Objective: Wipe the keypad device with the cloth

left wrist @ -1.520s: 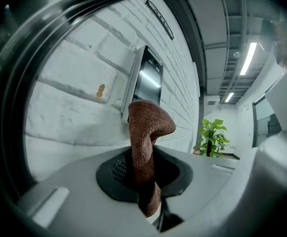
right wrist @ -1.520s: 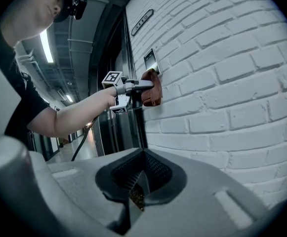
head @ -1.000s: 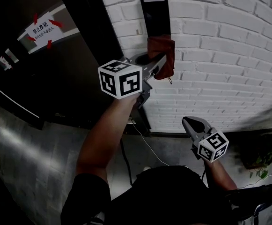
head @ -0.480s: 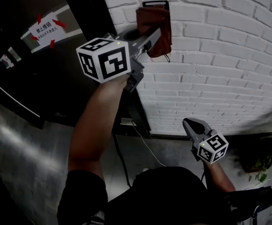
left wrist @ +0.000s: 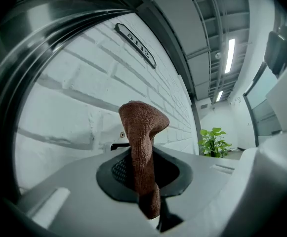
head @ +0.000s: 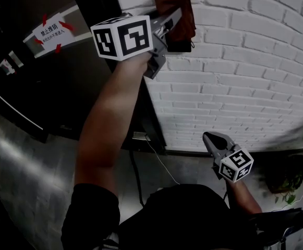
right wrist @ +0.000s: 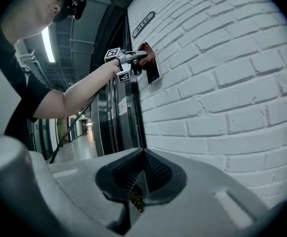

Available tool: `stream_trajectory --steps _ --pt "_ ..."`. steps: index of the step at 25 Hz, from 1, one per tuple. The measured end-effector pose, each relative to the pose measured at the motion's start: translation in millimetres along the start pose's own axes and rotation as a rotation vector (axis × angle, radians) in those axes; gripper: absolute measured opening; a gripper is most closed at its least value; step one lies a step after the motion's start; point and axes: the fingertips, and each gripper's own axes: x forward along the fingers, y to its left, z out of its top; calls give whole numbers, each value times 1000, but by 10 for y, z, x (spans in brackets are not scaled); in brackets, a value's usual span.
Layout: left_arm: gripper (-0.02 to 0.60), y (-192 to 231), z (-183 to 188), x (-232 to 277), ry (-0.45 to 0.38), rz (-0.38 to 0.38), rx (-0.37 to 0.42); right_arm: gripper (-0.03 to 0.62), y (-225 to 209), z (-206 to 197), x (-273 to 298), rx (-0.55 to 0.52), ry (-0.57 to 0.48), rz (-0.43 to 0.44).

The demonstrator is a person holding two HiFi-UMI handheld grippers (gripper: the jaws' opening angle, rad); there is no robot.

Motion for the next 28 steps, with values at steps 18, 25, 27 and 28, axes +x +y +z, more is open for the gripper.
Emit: stream_trajectory --steps 18,25,27,28 --pt "60 65 -489 -117 84 18 -3 -9 27 -54 76 10 17 12" --pt "60 36 -959 -165 154 5 -72 -9 67 -121 68 19 33 16" --pt "61 32 -1064 -176 165 5 -86 -9 71 -139 63 21 36 15" --pt "61 32 -1110 -181 168 5 -93 -9 72 -147 62 21 38 15"
